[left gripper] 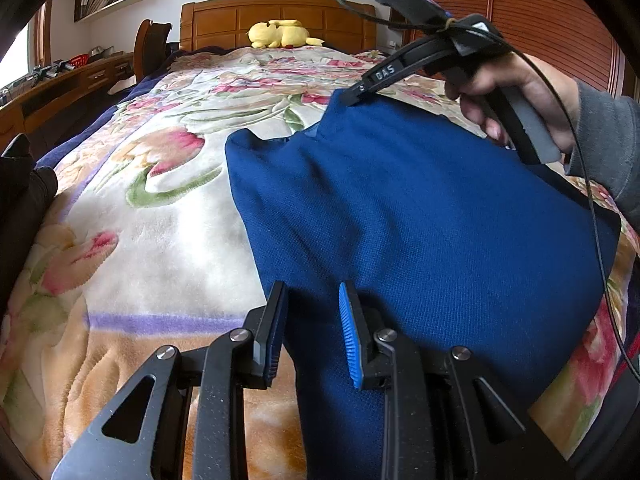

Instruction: Fold large clothes

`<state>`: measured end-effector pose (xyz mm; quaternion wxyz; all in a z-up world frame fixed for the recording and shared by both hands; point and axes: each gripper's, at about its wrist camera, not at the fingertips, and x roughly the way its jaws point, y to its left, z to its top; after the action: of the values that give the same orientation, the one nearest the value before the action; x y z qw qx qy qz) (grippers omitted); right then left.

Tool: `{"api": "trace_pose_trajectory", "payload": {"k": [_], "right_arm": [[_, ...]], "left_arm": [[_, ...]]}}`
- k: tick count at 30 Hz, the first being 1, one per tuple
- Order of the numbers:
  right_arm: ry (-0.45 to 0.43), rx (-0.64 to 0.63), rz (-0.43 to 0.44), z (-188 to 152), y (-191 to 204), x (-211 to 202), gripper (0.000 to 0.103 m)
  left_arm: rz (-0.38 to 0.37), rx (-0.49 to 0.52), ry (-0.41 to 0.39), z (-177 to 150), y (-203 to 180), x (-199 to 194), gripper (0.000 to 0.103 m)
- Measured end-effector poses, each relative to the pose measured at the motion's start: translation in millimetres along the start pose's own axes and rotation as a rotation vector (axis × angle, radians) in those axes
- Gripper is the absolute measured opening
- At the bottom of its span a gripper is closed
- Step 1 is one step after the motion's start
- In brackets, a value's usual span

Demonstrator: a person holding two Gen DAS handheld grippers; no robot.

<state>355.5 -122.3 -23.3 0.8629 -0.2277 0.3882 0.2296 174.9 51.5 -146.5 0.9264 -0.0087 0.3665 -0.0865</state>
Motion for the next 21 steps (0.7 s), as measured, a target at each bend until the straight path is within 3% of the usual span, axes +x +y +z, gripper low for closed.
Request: {"api": "trace_pose_trajectory", "payload": {"k": [2, 3, 4, 6, 9, 14, 17, 21], "right_arm": [[-0.017, 0.044, -0.002, -3, -14, -6, 0.026], [-0.042, 0.063, -0.013, -7, -24, -14, 0.046], [-0.062, 0.085, -0.021, -11, -36, -23, 0.057], [-0.090, 0.156, -0.050, -23, -67, -45, 0.067], [-0.055, 0.216, -0.172, -54, -120, -62, 0.071], [0.144, 0.355, -0.276, -126, -203, -43, 0.071], [0.195, 0.456, -0.253, -164, -235, -24, 0.071], [0.221, 0.543, -0.177, -187, -254, 3, 0.069]], "left_arm": [[0.001, 0.001, -0.001, 0, 0, 0, 0.027], [0.001, 0.001, -0.001, 0, 0, 0, 0.027], [0.001, 0.001, -0.001, 0, 1, 0, 0.027], [0.002, 0.001, -0.001, 0, 0, 1, 0.027], [0.001, 0.001, 0.000, 0, 1, 0, 0.027], [0.003, 0.001, 0.000, 0, 1, 1, 0.027], [0.004, 0.002, 0.000, 0, 1, 1, 0.027], [0.008, 0.003, 0.000, -1, 1, 1, 0.027]]}}
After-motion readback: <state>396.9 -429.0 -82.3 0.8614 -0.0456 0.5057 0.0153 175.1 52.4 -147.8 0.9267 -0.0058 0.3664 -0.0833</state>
